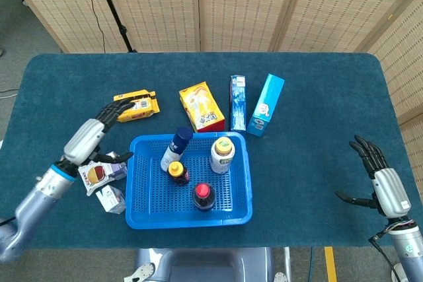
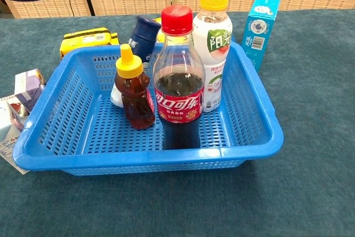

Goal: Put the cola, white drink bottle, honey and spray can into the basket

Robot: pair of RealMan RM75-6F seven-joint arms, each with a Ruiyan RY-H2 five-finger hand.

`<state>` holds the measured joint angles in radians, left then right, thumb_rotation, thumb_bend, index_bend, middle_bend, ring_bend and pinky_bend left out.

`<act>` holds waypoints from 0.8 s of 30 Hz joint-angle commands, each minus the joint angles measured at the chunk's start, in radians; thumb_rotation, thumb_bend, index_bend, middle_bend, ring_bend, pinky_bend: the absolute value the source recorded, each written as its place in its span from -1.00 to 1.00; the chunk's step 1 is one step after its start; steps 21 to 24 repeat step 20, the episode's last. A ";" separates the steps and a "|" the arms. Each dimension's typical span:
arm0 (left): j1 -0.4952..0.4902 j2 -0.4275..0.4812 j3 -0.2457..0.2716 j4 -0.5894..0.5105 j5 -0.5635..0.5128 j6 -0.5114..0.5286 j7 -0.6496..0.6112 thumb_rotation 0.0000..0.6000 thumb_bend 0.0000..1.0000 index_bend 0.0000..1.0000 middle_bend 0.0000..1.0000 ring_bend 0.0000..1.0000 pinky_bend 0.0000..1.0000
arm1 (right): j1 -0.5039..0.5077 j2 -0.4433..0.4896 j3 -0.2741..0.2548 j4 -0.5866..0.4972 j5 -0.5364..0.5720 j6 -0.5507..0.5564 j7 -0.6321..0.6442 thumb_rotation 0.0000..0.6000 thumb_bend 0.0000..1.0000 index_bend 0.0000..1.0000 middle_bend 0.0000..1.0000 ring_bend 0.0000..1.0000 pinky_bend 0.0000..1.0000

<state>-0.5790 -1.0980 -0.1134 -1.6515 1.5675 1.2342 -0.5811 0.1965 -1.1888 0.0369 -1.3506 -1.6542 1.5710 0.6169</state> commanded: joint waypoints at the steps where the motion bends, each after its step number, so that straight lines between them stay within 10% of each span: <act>1: 0.132 0.096 0.057 -0.016 0.001 0.124 0.052 1.00 -0.58 -1.00 -1.00 -1.00 -1.00 | -0.005 0.005 0.002 -0.011 -0.003 0.011 -0.029 1.00 -1.00 -1.00 -1.00 -1.00 -1.00; 13: 0.416 0.101 0.180 0.034 -0.077 0.302 0.243 1.00 -0.58 -1.00 -1.00 -1.00 -1.00 | -0.049 0.005 0.034 -0.084 0.015 0.082 -0.387 1.00 -1.00 -1.00 -1.00 -1.00 -1.00; 24: 0.475 0.064 0.180 0.066 -0.047 0.363 0.248 1.00 -0.58 -1.00 -1.00 -1.00 -1.00 | -0.060 0.019 0.011 -0.110 -0.005 0.065 -0.485 1.00 -1.00 -1.00 -1.00 -1.00 -1.00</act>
